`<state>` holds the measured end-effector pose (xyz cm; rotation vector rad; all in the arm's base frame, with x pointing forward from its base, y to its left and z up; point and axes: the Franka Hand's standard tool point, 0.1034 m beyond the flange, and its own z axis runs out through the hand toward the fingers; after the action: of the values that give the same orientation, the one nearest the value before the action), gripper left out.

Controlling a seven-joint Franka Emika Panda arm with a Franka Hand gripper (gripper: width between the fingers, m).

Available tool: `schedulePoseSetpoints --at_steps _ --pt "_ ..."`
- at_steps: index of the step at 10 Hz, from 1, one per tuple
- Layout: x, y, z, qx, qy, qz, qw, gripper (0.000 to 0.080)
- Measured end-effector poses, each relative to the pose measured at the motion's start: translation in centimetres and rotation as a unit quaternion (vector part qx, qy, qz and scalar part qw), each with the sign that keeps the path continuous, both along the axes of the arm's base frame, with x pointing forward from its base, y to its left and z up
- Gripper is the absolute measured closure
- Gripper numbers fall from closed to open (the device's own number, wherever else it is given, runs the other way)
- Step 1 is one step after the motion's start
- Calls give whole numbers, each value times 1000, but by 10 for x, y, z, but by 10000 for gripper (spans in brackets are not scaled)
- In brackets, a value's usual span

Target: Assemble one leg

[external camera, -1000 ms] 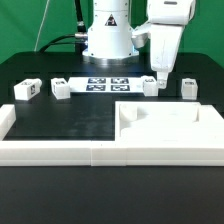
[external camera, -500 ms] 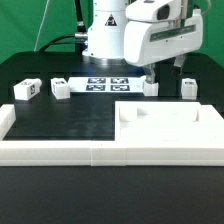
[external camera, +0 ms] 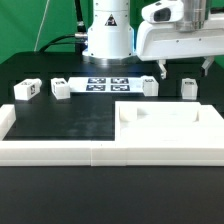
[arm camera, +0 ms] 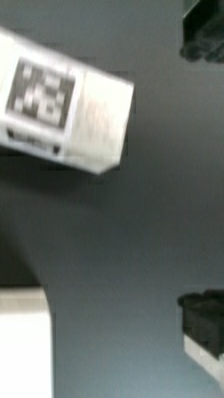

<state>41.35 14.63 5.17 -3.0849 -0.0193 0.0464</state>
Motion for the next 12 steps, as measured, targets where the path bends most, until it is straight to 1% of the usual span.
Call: schedulePoseSetpoints --at_steps 1,3,5,6,7,8,9,10,11,12 --pt "1 4 1 2 5 -46 999 150" --pt "0 7 1 7 12 -132 991 150" --pt "0 7 1 6 14 -130 991 150" --pt "-2 5 0 4 27 -125 992 150" --pt "-4 9 -1 6 24 -121 992 150" --pt "-11 10 -3 -1 50 -105 993 150" --pt "-12 10 -1 -4 108 -91 990 150" --pt "-9 11 -2 -3 138 -79 987 150" --pt "-13 11 -4 -4 191 -68 979 150" --pt "-11 11 -6 1 232 -65 970 150"
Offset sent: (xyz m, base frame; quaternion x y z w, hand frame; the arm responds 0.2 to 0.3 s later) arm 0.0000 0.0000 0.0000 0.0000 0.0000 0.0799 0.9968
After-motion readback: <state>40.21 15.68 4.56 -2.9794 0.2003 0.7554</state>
